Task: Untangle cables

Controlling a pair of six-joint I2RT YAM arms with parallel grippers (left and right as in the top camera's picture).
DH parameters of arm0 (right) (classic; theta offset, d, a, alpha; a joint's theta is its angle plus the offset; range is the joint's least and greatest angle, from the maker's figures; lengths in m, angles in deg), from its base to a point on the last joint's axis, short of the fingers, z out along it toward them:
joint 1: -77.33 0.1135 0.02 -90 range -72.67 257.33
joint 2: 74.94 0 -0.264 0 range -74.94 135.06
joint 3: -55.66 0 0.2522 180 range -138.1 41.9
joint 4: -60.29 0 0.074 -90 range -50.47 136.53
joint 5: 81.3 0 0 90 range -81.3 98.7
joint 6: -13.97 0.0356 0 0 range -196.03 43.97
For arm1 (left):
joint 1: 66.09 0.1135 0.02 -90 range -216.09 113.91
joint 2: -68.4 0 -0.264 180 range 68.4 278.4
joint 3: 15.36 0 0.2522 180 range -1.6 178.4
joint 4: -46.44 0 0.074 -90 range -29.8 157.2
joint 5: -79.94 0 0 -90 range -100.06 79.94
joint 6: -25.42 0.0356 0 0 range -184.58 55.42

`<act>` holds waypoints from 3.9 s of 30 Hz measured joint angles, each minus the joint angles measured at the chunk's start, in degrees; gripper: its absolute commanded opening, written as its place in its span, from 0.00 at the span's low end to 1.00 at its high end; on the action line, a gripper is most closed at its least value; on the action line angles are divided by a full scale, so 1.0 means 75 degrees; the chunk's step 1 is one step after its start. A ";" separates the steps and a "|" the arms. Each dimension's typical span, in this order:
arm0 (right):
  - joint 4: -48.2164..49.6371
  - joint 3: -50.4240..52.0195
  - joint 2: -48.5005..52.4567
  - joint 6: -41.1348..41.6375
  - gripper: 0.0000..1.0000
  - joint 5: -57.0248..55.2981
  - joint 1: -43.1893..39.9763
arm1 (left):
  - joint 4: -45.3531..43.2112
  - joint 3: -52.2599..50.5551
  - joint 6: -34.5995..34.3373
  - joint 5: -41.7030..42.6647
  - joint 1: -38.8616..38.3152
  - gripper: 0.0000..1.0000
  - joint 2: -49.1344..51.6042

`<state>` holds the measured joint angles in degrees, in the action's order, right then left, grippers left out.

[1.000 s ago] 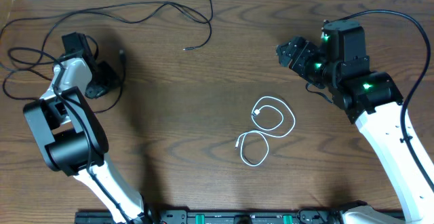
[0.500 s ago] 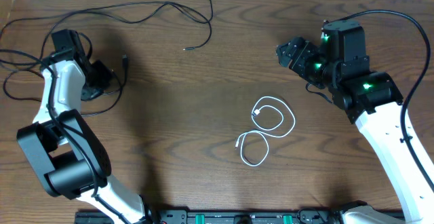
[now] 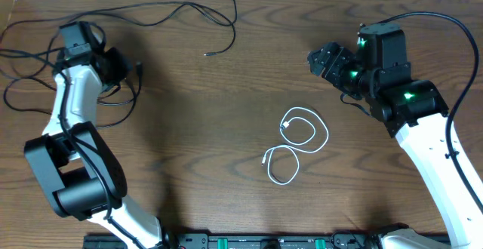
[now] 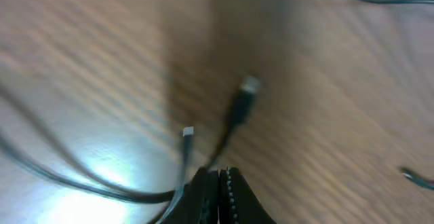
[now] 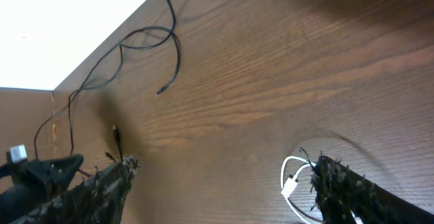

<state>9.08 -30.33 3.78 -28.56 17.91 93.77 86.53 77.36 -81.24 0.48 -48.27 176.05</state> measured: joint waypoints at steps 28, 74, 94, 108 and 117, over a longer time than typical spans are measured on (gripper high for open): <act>-0.0122 0.0000 0.0000 0.0000 0.84 0.0029 0.0000 | -0.1413 -0.0242 0.0085 -0.1061 -0.0592 0.08 0.1166; -0.0131 0.0000 0.0000 0.0000 0.85 0.0029 0.0000 | 0.0831 -0.0326 0.0087 -0.0603 -0.0548 0.08 -0.0697; -0.0175 0.0000 0.0000 -0.0003 0.86 0.0029 0.0000 | 0.2882 -0.0554 -0.1478 -0.2238 0.2361 0.07 -0.1262; -0.0201 0.0000 0.0000 -0.0114 0.85 0.0029 0.0000 | 0.1209 -0.2614 -0.2017 -0.2218 0.2352 0.08 -0.1239; -0.0204 0.0000 0.0000 -0.0146 0.84 0.0029 0.0000 | 0.0877 -0.2871 -0.2311 -0.1781 0.2314 0.08 -0.1236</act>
<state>7.55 -30.33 3.78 -29.66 18.13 93.77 93.10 55.83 -98.58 -12.87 -30.91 166.78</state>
